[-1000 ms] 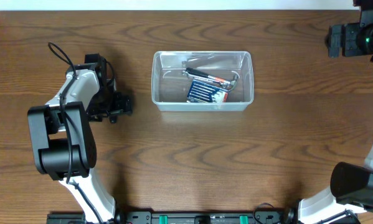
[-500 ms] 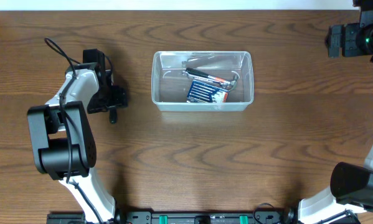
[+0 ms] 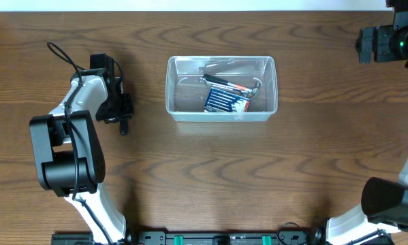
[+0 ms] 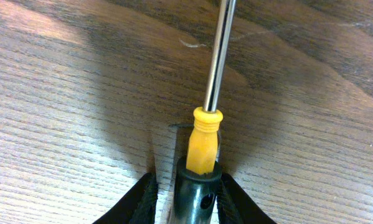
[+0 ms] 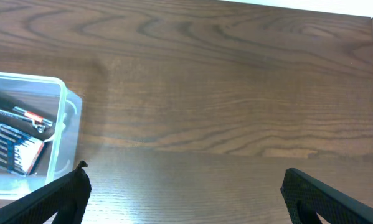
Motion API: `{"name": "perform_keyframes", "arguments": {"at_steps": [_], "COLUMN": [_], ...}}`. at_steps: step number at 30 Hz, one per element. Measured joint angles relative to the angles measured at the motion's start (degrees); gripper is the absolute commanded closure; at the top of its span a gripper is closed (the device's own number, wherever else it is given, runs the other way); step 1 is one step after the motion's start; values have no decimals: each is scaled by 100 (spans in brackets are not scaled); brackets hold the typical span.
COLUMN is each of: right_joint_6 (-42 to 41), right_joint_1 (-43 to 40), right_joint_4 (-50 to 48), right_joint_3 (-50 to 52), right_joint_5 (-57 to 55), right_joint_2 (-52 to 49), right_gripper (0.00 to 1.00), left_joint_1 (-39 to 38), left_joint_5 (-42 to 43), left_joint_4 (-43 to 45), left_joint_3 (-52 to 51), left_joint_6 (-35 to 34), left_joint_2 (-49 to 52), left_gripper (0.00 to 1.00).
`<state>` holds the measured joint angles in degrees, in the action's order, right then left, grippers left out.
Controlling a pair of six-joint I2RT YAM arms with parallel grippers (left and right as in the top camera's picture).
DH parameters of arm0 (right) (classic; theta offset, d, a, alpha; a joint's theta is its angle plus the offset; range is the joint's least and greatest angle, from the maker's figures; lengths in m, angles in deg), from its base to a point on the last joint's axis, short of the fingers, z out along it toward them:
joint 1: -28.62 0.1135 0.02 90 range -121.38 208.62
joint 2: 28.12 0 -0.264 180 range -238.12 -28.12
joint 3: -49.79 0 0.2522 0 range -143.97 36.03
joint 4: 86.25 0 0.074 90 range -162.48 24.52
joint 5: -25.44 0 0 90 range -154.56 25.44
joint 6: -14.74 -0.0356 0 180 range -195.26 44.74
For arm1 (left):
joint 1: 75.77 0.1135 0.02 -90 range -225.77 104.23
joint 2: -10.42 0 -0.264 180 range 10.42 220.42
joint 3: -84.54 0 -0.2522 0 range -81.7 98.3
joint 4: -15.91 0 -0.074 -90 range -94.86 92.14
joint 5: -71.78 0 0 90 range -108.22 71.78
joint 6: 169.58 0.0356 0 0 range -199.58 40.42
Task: Pack container
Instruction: 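Lower the left gripper onto the yellow-black screwdriver and grasp it, then carry the screwdriver right into the container and release it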
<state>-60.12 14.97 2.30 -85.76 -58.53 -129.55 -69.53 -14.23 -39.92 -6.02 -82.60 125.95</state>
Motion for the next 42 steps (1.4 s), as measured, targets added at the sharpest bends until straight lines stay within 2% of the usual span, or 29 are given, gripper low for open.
{"name": "perform_keyframes", "arguments": {"at_steps": [14,16,22,27,36,42], "right_joint_6": [2,2,4,4,4,4], "right_joint_1": [0,0,0,0,0,0], "right_joint_4": [-2,-2,-7,-9,-7,-7], "right_joint_3": [0,0,0,0,0,0], "right_joint_5": [-2,-2,-2,-2,-2,-20], "right_joint_2": [0,0,0,0,0,0], "right_gripper": [1,1,1,1,1,1], "left_joint_1": [4,4,4,2,2,-94], "left_joint_5": [7,7,11,39,55,79], "left_joint_4": [-20,-26,-57,-83,-160,-704], "left_joint_3": [0,0,0,17,22,31], "left_joint_6": [-11,-22,-20,-22,-173,-238], "left_joint_2": [0,0,0,0,-2,-278], "left_gripper": [73,77,81,94,94,94]}}
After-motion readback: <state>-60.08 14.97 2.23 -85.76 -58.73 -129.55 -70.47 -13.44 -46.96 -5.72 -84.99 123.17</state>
